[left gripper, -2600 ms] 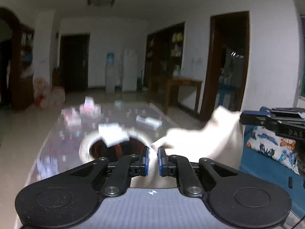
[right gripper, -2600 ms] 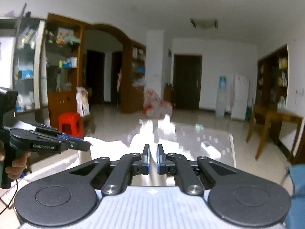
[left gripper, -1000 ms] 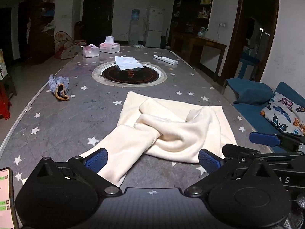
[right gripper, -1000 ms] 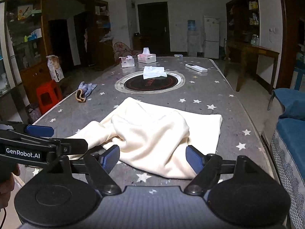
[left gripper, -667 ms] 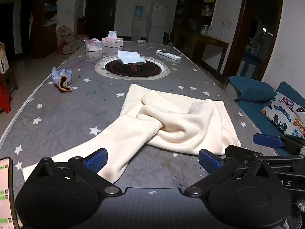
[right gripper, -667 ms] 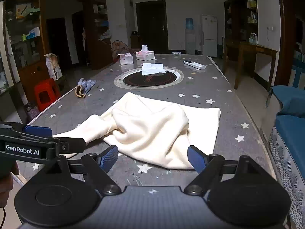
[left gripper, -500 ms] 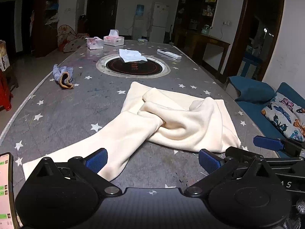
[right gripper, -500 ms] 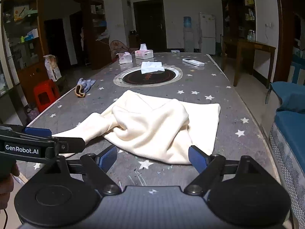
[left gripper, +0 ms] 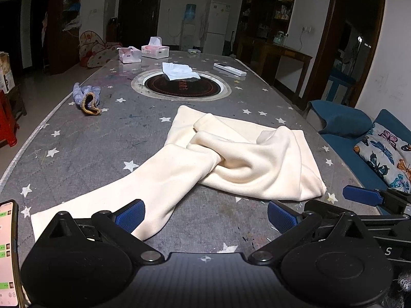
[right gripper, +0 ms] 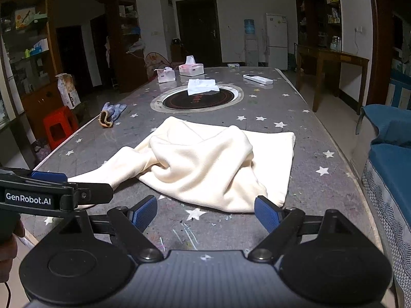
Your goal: Fold clothes
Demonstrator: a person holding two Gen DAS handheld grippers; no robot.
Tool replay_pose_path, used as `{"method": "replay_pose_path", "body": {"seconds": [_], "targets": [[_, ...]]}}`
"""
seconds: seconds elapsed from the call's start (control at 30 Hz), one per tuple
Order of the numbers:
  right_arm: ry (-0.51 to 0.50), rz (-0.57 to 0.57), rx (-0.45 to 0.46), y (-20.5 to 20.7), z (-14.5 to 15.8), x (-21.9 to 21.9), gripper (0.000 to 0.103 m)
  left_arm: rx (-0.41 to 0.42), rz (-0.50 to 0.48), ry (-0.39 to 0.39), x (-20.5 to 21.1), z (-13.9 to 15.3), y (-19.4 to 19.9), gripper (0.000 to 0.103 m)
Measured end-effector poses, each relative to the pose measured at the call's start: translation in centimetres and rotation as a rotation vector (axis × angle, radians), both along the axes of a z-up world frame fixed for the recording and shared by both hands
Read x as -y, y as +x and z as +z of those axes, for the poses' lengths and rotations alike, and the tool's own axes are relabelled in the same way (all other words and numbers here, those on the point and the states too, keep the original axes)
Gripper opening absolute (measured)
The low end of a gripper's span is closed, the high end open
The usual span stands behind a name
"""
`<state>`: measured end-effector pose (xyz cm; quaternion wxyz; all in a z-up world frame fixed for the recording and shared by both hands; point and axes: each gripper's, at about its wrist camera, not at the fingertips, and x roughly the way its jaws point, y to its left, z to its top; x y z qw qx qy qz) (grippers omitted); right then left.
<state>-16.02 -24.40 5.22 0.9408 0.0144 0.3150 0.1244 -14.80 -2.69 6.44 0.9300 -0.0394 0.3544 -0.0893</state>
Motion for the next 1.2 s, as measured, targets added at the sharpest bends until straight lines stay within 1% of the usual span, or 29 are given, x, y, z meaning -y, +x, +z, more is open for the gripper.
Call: {"method": "replay_pose_path", "body": {"seconds": [1.2], "targets": [[-0.019, 0.01, -0.038, 4.0, -0.5, -0.5, 0.085, -0.055, 0.01, 0.002, -0.2, -0.7, 3.9, 0.103]]}}
